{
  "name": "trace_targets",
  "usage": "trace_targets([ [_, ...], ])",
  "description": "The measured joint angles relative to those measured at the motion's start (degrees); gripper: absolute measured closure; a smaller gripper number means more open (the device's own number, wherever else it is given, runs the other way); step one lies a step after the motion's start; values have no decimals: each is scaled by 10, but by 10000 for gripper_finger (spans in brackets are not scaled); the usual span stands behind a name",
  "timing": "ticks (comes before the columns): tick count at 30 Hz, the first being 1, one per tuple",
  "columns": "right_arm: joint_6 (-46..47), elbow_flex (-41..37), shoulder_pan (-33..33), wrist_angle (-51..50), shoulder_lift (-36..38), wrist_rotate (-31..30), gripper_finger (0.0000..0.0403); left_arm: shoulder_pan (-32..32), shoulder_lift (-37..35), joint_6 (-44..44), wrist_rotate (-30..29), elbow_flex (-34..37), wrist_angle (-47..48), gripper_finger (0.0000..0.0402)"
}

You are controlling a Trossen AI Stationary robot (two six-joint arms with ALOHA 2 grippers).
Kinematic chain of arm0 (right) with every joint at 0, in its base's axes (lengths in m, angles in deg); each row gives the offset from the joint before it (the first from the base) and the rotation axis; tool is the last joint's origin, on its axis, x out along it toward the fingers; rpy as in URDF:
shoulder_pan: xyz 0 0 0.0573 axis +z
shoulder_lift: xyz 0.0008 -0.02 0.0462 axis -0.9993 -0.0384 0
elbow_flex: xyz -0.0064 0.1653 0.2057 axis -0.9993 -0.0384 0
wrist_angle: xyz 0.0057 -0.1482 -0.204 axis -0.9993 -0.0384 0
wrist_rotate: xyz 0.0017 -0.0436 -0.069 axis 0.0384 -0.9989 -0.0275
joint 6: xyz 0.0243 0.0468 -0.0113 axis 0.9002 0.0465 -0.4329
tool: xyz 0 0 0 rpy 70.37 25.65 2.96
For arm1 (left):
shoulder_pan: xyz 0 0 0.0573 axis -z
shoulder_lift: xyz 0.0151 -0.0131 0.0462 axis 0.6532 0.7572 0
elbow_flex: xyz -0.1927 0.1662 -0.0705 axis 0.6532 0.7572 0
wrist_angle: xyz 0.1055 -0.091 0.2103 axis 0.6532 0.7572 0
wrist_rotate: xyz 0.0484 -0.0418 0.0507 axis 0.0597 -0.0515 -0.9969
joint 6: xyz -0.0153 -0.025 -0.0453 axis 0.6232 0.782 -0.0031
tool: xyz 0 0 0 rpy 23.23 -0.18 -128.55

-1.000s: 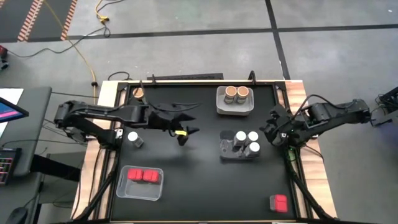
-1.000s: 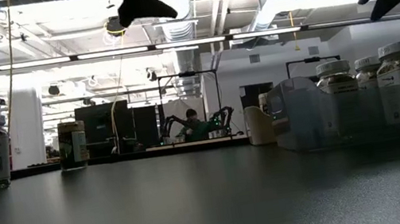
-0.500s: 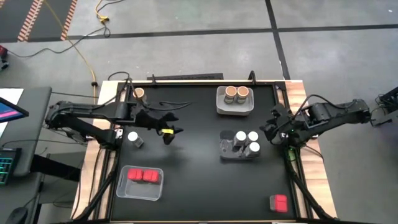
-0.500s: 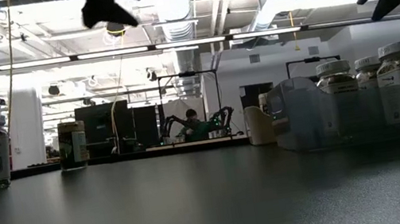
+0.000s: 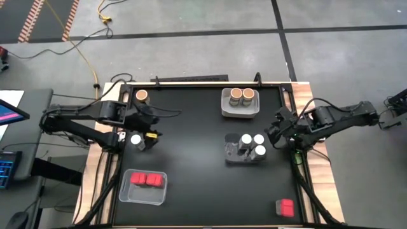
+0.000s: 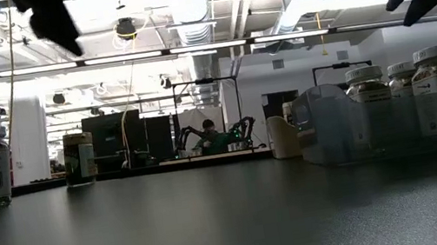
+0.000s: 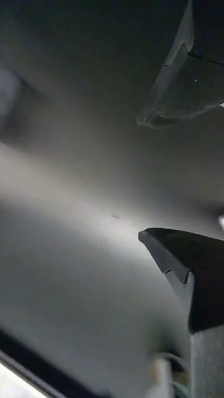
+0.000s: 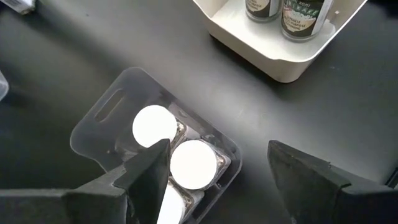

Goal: Sort spices by type
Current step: Put the white spice bottle in the black bin

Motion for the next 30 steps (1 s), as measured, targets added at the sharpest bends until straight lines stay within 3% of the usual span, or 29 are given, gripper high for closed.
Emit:
trace_targets([
  [8,0,0,0,0,-10,0,106,-6,5,127,1,0,113,139],
  [14,-26,0,0,1,-10,0,106,-44,5,158,23,0,164,148],
  [24,-40,0,0,0,-10,0,106,-167,10,176,22,0,148,161],
  [30,-41,0,0,0,-10,0,106,-193,12,156,15,0,125,161],
])
